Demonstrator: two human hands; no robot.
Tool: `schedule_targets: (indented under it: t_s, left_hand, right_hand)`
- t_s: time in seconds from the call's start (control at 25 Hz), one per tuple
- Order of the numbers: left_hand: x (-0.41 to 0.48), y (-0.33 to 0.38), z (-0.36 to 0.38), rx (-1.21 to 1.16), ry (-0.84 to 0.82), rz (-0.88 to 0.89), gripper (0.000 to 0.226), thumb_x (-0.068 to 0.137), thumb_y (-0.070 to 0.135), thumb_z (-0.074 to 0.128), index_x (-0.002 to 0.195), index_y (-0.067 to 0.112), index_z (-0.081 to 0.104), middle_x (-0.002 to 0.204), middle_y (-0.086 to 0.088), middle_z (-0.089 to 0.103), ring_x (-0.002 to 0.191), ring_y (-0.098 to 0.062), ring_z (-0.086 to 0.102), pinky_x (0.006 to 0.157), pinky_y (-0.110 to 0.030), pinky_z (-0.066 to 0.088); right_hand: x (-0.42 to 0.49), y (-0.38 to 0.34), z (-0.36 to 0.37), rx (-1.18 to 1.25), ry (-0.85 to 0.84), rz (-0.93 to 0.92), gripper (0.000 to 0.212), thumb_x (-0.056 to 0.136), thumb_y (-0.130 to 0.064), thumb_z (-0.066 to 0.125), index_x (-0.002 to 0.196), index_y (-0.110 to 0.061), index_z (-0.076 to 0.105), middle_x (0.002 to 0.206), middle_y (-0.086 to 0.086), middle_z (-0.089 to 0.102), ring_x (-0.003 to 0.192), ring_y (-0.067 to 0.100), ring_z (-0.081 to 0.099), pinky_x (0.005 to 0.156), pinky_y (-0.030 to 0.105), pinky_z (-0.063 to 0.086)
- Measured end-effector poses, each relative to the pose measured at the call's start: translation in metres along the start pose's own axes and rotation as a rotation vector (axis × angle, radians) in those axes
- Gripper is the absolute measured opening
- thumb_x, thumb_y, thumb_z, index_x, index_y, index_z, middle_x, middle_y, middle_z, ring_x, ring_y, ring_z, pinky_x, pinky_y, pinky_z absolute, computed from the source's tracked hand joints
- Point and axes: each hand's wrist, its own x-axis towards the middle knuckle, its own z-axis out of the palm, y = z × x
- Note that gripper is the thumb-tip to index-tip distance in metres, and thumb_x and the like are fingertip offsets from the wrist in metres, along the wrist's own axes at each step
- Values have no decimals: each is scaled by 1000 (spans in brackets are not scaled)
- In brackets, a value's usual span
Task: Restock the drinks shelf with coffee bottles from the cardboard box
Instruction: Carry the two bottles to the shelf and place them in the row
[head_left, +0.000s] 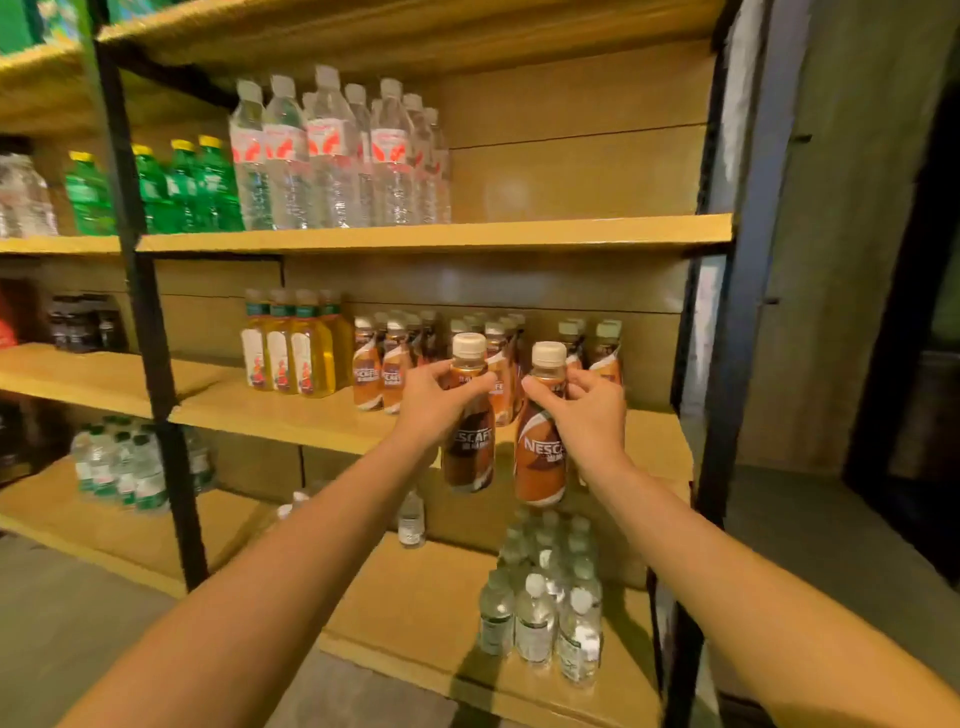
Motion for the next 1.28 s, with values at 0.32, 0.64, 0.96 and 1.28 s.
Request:
schedule_targets:
  t_s: [0.32,0.64,0.96,1.28]
  left_hand:
    - [100,-31,38,-150,-245,-36,43,79,22,73,117,6,61,111,-8,67,103,-23,63,88,-37,50]
    - [137,-62,90,-195,-343,-67,36,80,25,72,112,11,64,106,-8,70,97,-21,67,88,-40,54]
    - [147,-76,117,-191,-342,30,29,84,26,67,110,13,63,103,-5,71,96,-18,67,82,-32,54]
    - [130,-108,102,54,-460,50,71,81,44,66,139,16,37,130,1,55,119,-17,52,101,-37,43]
  right_hand:
    - [66,15,-3,-164,348,70,25,78,-24,75,98,-13,67,82,-3,62,77,9,60,72,26,50]
    - [97,54,-6,-231,375,104,17,78,-25,74,87,-22,60,81,-5,64,73,6,62,69,24,52]
    - [117,83,-8,-216,417,107,43,76,-27,76,114,-14,63,111,4,68,107,16,62,92,36,53]
    - [80,115,-40,-393,63,221,82,74,-60,64,140,-18,39,133,-2,55,121,16,53,100,40,47]
